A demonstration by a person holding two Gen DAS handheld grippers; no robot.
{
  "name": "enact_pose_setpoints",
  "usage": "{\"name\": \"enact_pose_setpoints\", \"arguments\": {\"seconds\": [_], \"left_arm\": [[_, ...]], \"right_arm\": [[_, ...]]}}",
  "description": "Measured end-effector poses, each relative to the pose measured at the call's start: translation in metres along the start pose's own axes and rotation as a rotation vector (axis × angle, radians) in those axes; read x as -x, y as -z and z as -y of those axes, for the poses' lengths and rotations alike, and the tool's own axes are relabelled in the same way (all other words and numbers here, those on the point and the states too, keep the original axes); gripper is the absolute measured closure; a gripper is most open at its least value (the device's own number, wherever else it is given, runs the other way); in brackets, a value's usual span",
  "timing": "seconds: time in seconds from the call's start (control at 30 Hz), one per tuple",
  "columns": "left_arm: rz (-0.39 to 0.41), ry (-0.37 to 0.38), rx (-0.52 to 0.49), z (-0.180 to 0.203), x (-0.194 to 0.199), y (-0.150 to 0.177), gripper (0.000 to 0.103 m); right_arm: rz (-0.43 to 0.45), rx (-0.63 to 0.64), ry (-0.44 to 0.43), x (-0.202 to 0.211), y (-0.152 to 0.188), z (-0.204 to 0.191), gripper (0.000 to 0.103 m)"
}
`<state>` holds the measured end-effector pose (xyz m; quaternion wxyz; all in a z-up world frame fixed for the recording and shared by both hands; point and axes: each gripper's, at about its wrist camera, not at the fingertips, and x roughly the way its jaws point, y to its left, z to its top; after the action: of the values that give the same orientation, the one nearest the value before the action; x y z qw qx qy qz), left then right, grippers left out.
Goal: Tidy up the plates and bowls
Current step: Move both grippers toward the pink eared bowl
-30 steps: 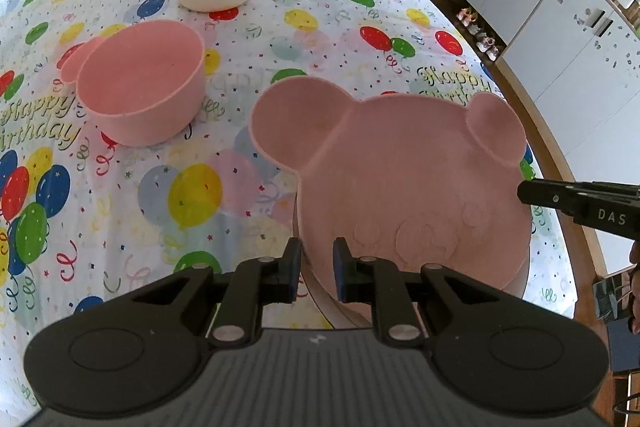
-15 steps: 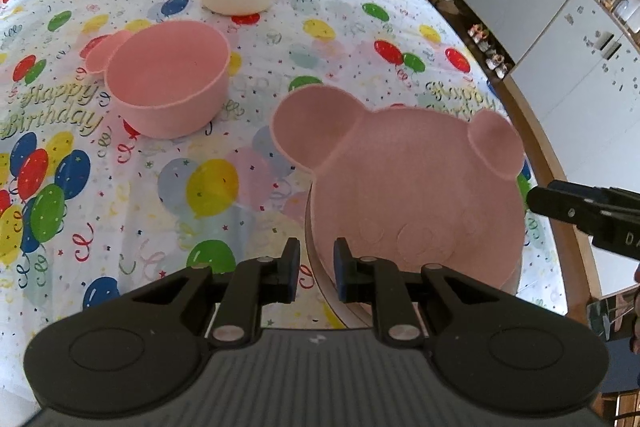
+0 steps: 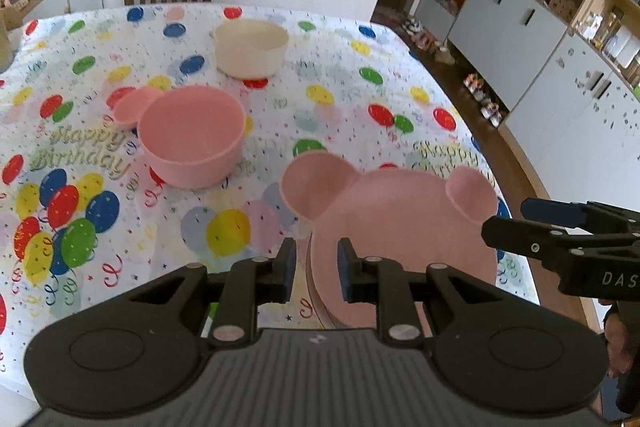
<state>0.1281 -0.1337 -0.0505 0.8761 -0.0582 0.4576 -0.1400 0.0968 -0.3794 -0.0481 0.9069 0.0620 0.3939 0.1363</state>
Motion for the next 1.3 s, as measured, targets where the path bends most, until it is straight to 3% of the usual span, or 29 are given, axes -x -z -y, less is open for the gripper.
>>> {"name": "enact_pose_setpoints", "arguments": {"seconds": [0.23,0.3,0.37,0.43,0.7,0.87,1.1,1.3], "left_arm": [[0.071,-0.012,0.022,-0.005,0.018,-0.007,0.08],[0.089,-0.014,0.026,-0.006,0.022,-0.009,0.073],[0.111,-0.021,0.03,-0.009,0.027,-0.011,0.051],[0.148,-0.038,0.03,-0.011,0.033,-0.012,0.041],[0.219,-0.043,0.019,-0.028,0.044,-0.03,0.04],[0.255,-0.043,0.019,-0.046,0.045,-0.042,0.029],[0.273,-0.022,0.012,-0.078,0.038,-0.06,0.023],[0.254,-0.025,0.028,-0.108,0.022,-0.076,0.023]], "right_arm": [[0.059,0.049,-0.021,0.005,-0.015,-0.023,0.012],[0.071,0.062,-0.03,0.006,-0.02,-0.028,0.011],[0.087,0.061,-0.038,0.006,-0.025,-0.034,0.01],[0.099,0.062,-0.045,0.006,-0.03,-0.039,0.009],[0.147,0.102,-0.049,0.0,-0.052,-0.061,0.009],[0.197,0.114,-0.041,-0.009,-0.066,-0.077,0.006],[0.301,0.152,-0.085,-0.027,-0.08,-0.1,0.0],[0.271,0.156,-0.063,-0.055,-0.092,-0.121,0.0]]}}
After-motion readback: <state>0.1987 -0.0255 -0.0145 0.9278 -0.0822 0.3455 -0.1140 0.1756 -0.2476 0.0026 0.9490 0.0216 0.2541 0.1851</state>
